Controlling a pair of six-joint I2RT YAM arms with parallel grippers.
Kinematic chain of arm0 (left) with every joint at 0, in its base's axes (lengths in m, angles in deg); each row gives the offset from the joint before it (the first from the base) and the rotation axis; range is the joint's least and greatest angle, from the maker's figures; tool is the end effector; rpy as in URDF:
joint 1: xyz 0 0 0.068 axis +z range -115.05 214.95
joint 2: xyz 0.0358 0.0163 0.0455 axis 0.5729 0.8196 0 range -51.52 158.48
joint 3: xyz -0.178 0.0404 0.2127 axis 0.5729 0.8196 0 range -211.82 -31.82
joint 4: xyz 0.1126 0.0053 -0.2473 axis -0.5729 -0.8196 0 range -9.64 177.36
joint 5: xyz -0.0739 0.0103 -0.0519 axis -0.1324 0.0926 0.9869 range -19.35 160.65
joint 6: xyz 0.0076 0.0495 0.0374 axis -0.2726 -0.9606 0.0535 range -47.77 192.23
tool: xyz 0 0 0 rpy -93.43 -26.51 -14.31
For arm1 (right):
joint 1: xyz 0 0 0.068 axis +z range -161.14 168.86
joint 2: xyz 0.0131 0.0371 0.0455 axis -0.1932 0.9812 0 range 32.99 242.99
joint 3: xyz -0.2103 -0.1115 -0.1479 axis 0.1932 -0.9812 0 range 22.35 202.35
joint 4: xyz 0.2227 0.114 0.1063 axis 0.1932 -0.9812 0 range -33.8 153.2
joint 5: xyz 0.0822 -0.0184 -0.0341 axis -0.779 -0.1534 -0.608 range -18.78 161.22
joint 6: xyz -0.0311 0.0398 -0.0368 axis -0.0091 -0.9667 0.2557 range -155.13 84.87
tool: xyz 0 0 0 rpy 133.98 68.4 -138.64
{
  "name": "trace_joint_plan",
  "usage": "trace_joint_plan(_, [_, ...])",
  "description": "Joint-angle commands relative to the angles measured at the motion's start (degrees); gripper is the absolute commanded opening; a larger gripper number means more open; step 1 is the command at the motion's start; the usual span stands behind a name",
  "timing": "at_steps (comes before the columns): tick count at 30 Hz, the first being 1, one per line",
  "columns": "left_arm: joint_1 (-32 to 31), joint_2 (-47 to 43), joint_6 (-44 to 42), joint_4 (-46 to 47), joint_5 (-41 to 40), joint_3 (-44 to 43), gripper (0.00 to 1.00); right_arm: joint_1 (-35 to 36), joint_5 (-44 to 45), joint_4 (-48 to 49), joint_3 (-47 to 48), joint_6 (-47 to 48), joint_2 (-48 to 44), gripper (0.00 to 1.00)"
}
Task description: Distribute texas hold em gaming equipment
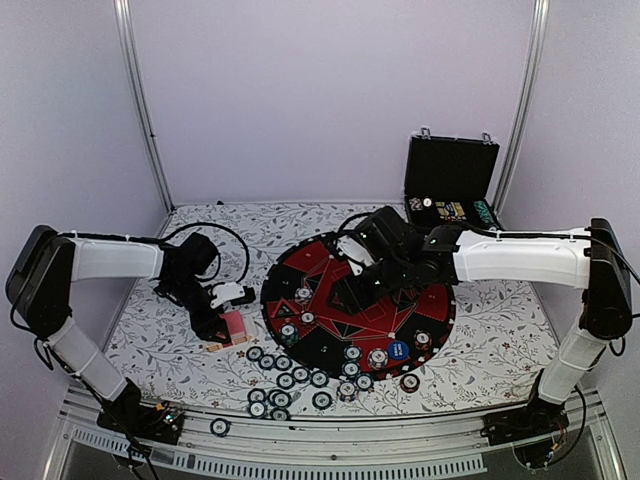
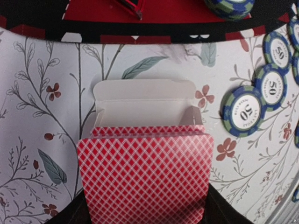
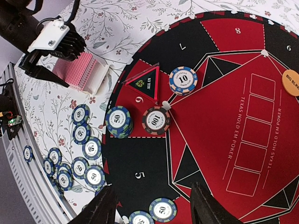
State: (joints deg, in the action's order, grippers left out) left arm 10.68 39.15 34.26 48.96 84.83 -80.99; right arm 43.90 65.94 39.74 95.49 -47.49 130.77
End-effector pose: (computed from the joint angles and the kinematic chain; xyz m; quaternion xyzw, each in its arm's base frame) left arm 0.2465 -0.1240 0.1422 0.5202 0.8406 -0.1116 0.1013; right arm 0.2231 0.3267 0.2402 -0.3548 0.8629 0.2339 0.2733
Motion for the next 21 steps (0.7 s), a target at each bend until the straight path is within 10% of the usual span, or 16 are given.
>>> trace_joint_plan(1, [-0.7, 1.34, -0.29, -0.84, 0.1, 0.16, 0.6, -0.44, 0.01, 0.96, -0.72, -0.65, -2.5, 0.56])
trace_joint_plan(21, [-0.86, -3.17, -1.43, -8.73, -0.25, -5.96, 0.47, -0.56, -3.82, 3.66, -1.91, -2.73, -1.45, 0.57])
